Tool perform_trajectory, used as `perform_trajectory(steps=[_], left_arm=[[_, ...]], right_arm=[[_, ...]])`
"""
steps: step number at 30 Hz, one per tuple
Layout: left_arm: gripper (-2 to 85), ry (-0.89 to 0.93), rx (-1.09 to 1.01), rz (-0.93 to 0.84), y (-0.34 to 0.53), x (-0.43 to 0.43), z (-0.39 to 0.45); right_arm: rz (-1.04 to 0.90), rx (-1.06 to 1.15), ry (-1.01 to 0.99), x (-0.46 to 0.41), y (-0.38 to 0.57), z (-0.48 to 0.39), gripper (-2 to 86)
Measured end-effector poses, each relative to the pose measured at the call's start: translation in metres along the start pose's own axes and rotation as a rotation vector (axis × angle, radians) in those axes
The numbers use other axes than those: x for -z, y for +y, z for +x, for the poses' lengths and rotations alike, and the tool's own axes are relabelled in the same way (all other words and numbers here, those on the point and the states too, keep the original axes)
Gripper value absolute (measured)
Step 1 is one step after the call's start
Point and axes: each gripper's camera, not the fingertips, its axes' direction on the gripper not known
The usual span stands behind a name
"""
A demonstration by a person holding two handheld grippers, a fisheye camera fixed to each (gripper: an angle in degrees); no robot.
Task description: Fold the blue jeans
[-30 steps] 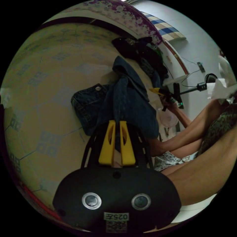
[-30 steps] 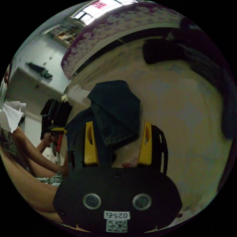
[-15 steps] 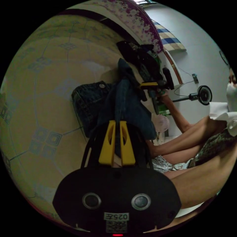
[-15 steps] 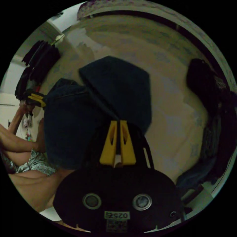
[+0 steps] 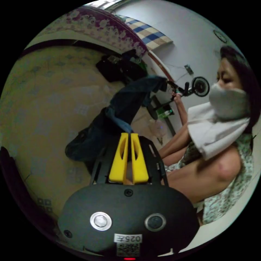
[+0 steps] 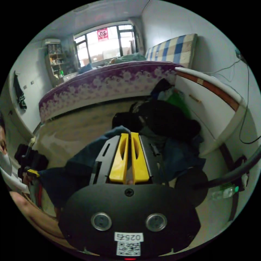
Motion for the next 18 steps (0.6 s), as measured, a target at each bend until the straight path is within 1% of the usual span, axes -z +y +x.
perform_trajectory(steps=[2,3,4,5,7,8,9,10,11,12,13,14,15,16,17,18], left_arm=[[-1.2,0.053,0.04,0.023,-0.024,0.019,-0.002],[-1.3,0.115,0.045,-0.016,-0.042,0.013,-0.004],[-1.4,0.192,0.045,-0.084,-0.057,-0.008,-0.005],[-1.4,0.228,0.052,-0.111,-0.063,-0.022,-0.005],[-1.5,0.4,0.168,-0.108,-0.076,-0.084,-0.01],[-1.5,0.46,0.211,-0.099,-0.077,-0.1,-0.011],[-1.5,0.597,0.315,-0.045,-0.076,-0.128,-0.014],[-1.5,0.75,0.369,0.032,-0.077,-0.146,-0.013],[-1.5,0.807,0.39,0.069,-0.078,-0.15,-0.013],[-1.5,0.862,0.44,0.165,-0.08,-0.15,-0.012],[-1.5,0.837,0.438,0.25,-0.085,-0.136,-0.008],[-1.5,0.802,0.432,0.291,-0.088,-0.126,-0.006],[-1.5,0.706,0.408,0.344,-0.095,-0.103,0.002],[-1.5,0.591,0.37,0.364,-0.104,-0.078,0.013],[-1.6,0.536,0.351,0.371,-0.109,-0.066,0.02],[-1.6,0.436,0.292,0.364,-0.121,-0.046,0.039]], right_arm=[[-0.112,0.02,0.022,-0.021,-0.007,0.021,1.6],[-0.186,0.001,0.003,-0.041,-0.003,0.032,3.2],[-0.229,-0.014,-0.045,-0.061,0.009,0.037,5.6],[-0.257,-0.022,-0.077,-0.073,0.016,0.038,6.8],[-0.359,-0.075,-0.227,-0.114,0.053,0.035,11.9],[-0.366,-0.089,-0.29,-0.121,0.065,0.033,12.6],[-0.381,-0.123,-0.465,-0.133,0.088,0.025,13.6],[-0.388,-0.13,-0.747,-0.141,0.111,0.012,14.1],[-0.39,-0.137,-0.937,-0.144,0.123,0.004,15.2],[-0.388,-0.162,-1.274,-0.147,0.146,-0.014,17.4],[-0.39,-0.148,-1.484,-0.141,0.168,-0.037,19.6],[-0.415,-0.124,-1.523,-0.137,0.177,-0.05,20.6],[-0.458,-0.025,-1.482,-0.122,0.193,-0.075,22.9],[-0.485,0.086,-1.351,-0.107,0.208,-0.1,24.6],[-0.513,0.141,-1.276,-0.102,0.214,-0.113,25.1],[-0.555,0.206,-1.154,-0.098,0.225,-0.135,25.7]])
